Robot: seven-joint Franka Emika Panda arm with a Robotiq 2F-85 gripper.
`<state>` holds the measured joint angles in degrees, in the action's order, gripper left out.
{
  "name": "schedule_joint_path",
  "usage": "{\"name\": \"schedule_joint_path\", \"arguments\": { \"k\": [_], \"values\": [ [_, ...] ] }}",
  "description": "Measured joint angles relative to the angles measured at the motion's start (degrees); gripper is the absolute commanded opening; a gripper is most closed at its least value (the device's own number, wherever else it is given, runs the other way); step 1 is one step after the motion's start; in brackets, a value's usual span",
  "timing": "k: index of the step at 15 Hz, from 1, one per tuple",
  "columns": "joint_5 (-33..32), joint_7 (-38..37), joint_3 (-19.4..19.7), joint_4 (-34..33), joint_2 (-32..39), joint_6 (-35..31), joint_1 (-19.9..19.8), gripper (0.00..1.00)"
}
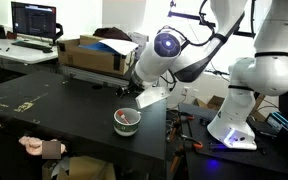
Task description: Put the marker in the mug
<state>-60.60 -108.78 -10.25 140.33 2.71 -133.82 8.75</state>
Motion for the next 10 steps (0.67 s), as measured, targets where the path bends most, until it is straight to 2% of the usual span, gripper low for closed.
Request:
{"name": "schedule_joint_path", "arguments": {
  "k": [4,10],
  "values": [
    [6.60,9.24,3.17,7.08,-8.39,-7.83,-1.70,1.00],
    [19.24,29.04,9.24,16.62,-18.12,-16.08,-5.31,1.00]
  ]
}}
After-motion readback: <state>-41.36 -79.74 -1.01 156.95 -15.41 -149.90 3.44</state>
